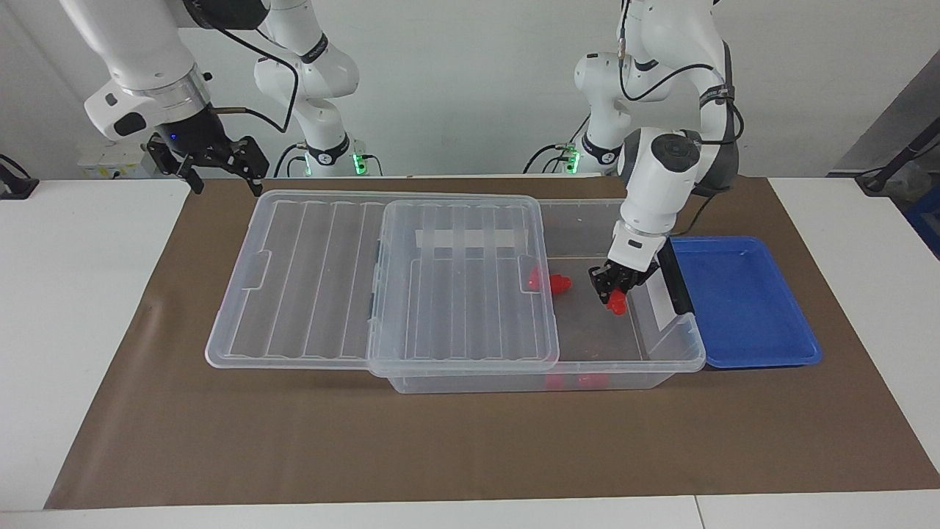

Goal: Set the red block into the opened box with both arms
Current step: 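Carry the red block into the open clear box and release it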

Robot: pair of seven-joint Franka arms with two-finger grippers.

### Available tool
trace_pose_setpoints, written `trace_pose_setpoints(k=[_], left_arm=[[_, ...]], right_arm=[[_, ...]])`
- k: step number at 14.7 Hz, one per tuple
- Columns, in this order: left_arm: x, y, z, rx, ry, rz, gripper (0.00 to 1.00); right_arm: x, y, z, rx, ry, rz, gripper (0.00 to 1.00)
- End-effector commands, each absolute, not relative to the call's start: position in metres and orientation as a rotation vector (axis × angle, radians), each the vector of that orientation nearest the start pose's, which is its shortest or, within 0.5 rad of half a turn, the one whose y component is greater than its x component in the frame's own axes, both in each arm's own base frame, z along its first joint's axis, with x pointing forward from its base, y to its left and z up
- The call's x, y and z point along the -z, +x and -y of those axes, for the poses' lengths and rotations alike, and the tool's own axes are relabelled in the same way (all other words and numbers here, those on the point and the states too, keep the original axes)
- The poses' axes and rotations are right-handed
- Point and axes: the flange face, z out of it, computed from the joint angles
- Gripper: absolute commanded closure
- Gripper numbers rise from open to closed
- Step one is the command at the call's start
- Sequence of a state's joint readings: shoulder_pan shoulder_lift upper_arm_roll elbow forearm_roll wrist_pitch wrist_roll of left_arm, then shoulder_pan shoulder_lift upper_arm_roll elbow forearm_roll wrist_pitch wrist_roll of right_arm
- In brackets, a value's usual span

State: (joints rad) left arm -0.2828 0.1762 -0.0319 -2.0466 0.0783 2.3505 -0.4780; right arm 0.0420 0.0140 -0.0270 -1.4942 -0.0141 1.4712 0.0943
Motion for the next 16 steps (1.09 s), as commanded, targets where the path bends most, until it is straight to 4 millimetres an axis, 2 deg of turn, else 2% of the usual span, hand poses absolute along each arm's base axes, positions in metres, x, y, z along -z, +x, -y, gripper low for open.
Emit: trace_pose_setpoints(k=[1, 4, 6, 12, 13, 14, 15, 16], left_arm=[[-0.354, 0.564, 0.177, 0.270, -3.109, 0.136, 1.00], [-0.319, 0.561, 0.186, 0.252, -3.097, 0.078, 1.00], [-0.306, 0.562, 0.186, 0.274, -3.101, 0.066, 1.00], [-0.303, 0.564, 0.180, 0.282, -3.102, 0.067, 1.00], [-0.303, 0.564, 0.179, 0.282, -3.102, 0.069, 0.73], [-0.303, 0.564, 0.179, 0.282, -3.101, 0.069, 0.28], [-0.304, 0.565, 0.179, 0.284, -3.101, 0.069, 0.10], [-0.304, 0.565, 0.178, 0.284, -3.101, 0.074, 0.00]], right_arm=[[-0.644, 0.545, -0.006, -0.062, -3.148, -0.166, 0.00], [-0.644, 0.544, -0.006, -0.062, -3.148, -0.166, 0.00], [-0.645, 0.545, -0.006, -0.059, -3.148, -0.166, 0.00], [-0.644, 0.545, -0.001, -0.062, -3.148, -0.173, 0.00], [-0.644, 0.545, 0.001, -0.062, -3.147, -0.185, 0.00], [-0.643, 0.545, 0.007, -0.062, -3.146, -0.204, 0.00], [-0.643, 0.545, 0.006, -0.055, -3.145, -0.211, 0.00], [-0.641, 0.545, 0.006, -0.062, -3.145, -0.211, 0.00]])
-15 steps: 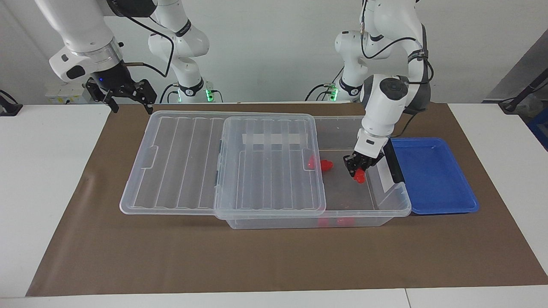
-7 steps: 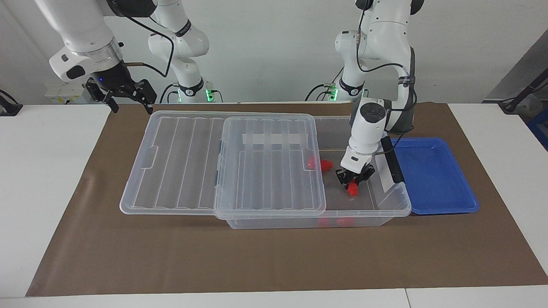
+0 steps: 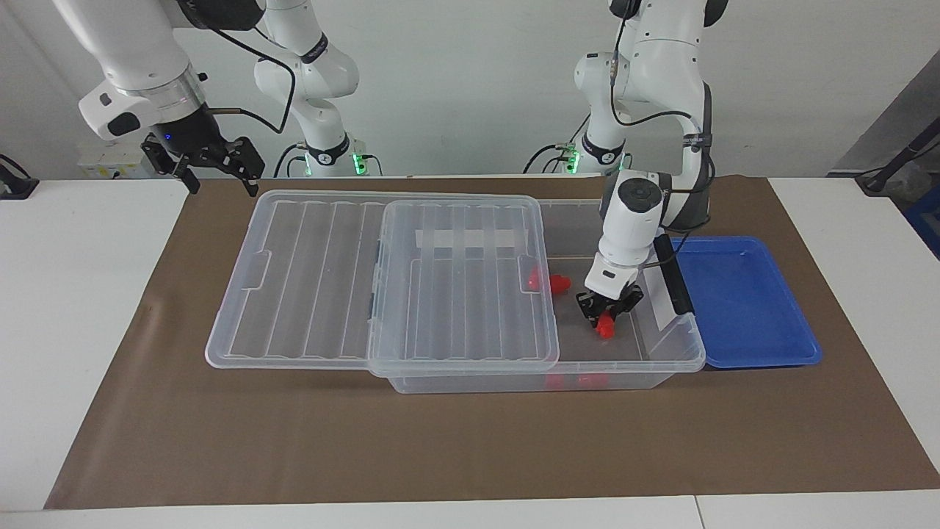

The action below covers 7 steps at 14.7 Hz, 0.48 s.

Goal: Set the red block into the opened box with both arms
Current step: 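Carry the red block into the open clear box and release it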

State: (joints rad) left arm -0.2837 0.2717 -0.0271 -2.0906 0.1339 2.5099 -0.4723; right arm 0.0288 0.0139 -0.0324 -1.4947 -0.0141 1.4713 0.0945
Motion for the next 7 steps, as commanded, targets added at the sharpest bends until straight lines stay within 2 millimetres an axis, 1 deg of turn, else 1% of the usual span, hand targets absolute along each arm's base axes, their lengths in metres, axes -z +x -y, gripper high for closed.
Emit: trace_pose_setpoints(k=[1, 2, 3, 5, 6, 7], left_arm=[[-0.304, 0.565, 0.178, 0.282, -3.101, 0.074, 0.00], [-0.304, 0.565, 0.178, 0.282, -3.100, 0.074, 0.00], [-0.304, 0.566, 0.177, 0.278, -3.099, 0.077, 0.00], [-0.306, 0.565, 0.178, 0.272, -3.097, 0.078, 0.00], [-0.311, 0.565, 0.177, 0.262, -3.093, 0.080, 0.00], [-0.317, 0.564, 0.177, 0.237, -3.085, 0.085, 0.00]], right_arm=[[-0.639, 0.545, 0.005, -0.052, -3.145, -0.209, 0.00], [-0.639, 0.545, 0.004, -0.043, -3.145, -0.206, 0.00], [-0.638, 0.545, 0.004, -0.043, -3.145, -0.206, 0.02], [-0.635, 0.546, 0.005, -0.038, -3.145, -0.211, 0.14], [-0.629, 0.547, 0.005, -0.028, -3.144, -0.210, 0.20], [-0.627, 0.546, 0.007, 0.010, -3.144, -0.210, 0.28]])
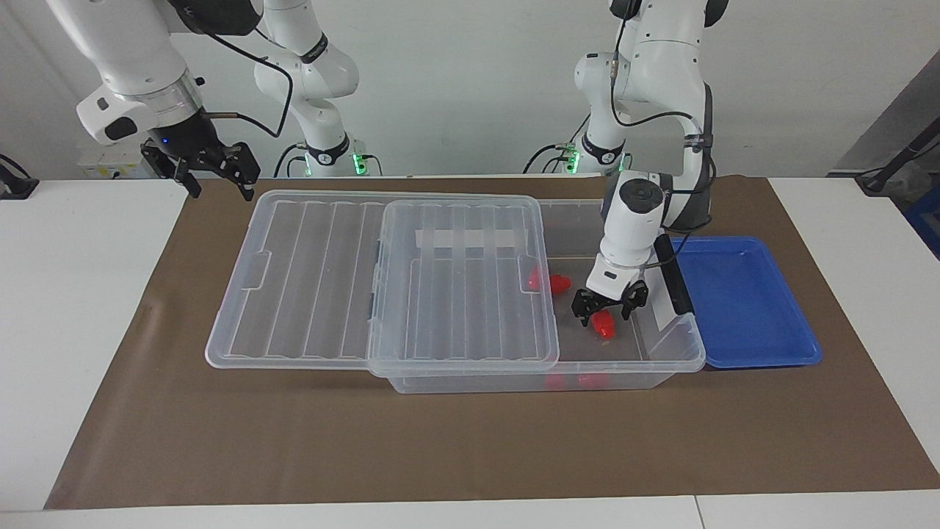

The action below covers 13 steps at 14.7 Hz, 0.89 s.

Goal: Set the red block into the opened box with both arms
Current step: 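Carry the red block into the open clear box and release it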

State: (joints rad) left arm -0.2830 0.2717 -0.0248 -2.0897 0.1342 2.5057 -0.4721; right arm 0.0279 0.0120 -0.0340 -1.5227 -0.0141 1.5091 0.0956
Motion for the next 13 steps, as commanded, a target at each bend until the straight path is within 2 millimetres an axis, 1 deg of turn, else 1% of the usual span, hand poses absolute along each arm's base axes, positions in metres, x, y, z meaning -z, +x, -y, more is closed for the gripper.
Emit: trace_pose_setpoints(k=[1, 3, 4, 5, 6, 8, 10, 13], left_arm=[[-0.332, 0.566, 0.177, 0.232, -3.080, 0.089, 0.00], [-0.356, 0.567, 0.178, 0.208, -3.066, 0.101, 0.00], [-0.367, 0.567, 0.177, 0.201, -3.062, 0.110, 0.00], [-0.377, 0.567, 0.177, 0.194, -3.057, 0.113, 0.00], [-0.384, 0.568, 0.177, 0.175, -3.051, 0.122, 0.00], [-0.405, 0.569, 0.176, 0.158, -3.045, 0.135, 0.00], [-0.429, 0.568, 0.173, 0.129, -3.035, 0.139, 0.00], [-0.464, 0.566, 0.165, 0.077, -3.013, 0.160, 0.00]], right_arm=[[-0.621, 0.546, 0.009, 0.030, -3.143, -0.210, 0.46], [-0.609, 0.545, 0.018, 0.049, -3.141, -0.228, 0.81], [-0.602, 0.546, 0.022, 0.080, -3.139, -0.237, 1.00], [-0.594, 0.547, 0.032, 0.113, -3.135, -0.265, 1.00], [-0.587, 0.548, 0.038, 0.133, -3.133, -0.281, 1.00], [-0.576, 0.553, 0.048, 0.181, -3.128, -0.307, 1.00], [-0.560, 0.560, 0.051, 0.208, -3.126, -0.316, 1.00], [-0.533, 0.574, 0.062, 0.215, -3.126, -0.338, 1.00]])
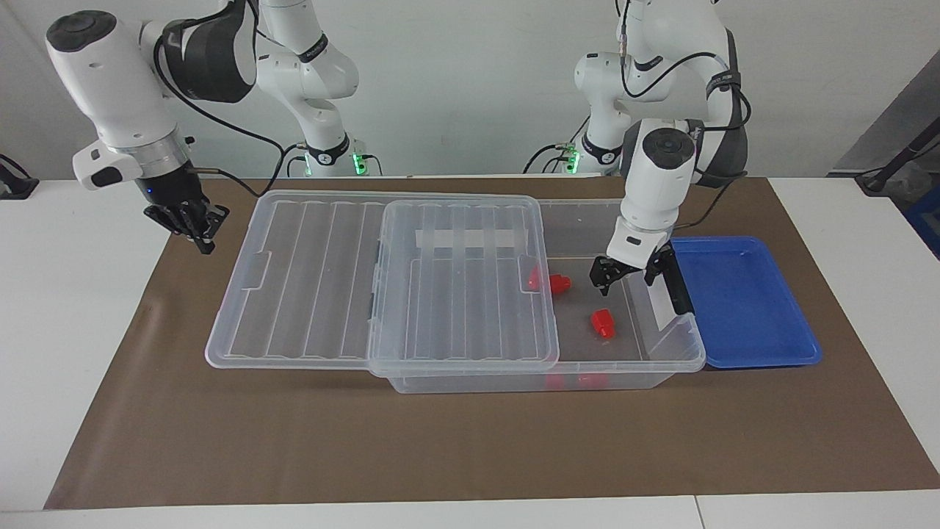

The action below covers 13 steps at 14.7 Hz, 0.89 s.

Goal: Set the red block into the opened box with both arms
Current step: 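Carry the red block into the open clear box and release it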

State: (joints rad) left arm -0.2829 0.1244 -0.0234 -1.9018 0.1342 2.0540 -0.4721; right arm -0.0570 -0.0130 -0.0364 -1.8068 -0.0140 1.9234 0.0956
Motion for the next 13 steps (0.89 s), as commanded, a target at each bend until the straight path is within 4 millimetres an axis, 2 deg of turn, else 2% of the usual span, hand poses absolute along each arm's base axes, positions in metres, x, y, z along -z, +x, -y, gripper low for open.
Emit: trace_pose_setpoints(k=[1, 4, 7, 9, 10, 11, 13], left_arm=[[-0.478, 0.569, 0.162, 0.063, -3.008, 0.160, 0.00], [-0.519, 0.579, 0.129, 0.020, -3.040, 0.130, 0.00], [-0.545, 0.586, 0.069, 0.034, -3.061, 0.023, 0.00], [-0.555, 0.584, 0.028, 0.045, -3.058, -0.091, 0.00], [-0.560, 0.583, 0.014, 0.055, -3.054, -0.161, 0.00], [-0.559, 0.583, 0.005, 0.056, -3.050, -0.211, 0.00], [-0.553, 0.579, 0.004, 0.059, -3.048, -0.233, 0.00]], right_arm=[[-0.529, 0.577, 0.063, 0.232, -3.125, -0.338, 1.00], [-0.508, 0.585, 0.067, 0.234, -3.124, -0.352, 1.00], [-0.494, 0.593, 0.070, 0.242, -3.124, -0.356, 1.00], [-0.492, 0.594, 0.069, 0.239, -3.124, -0.356, 1.00], [-0.487, 0.596, 0.068, 0.230, -3.126, -0.351, 1.00], [-0.483, 0.597, 0.067, 0.237, -3.126, -0.348, 1.00], [-0.479, 0.598, 0.067, 0.235, -3.126, -0.346, 1.00]])
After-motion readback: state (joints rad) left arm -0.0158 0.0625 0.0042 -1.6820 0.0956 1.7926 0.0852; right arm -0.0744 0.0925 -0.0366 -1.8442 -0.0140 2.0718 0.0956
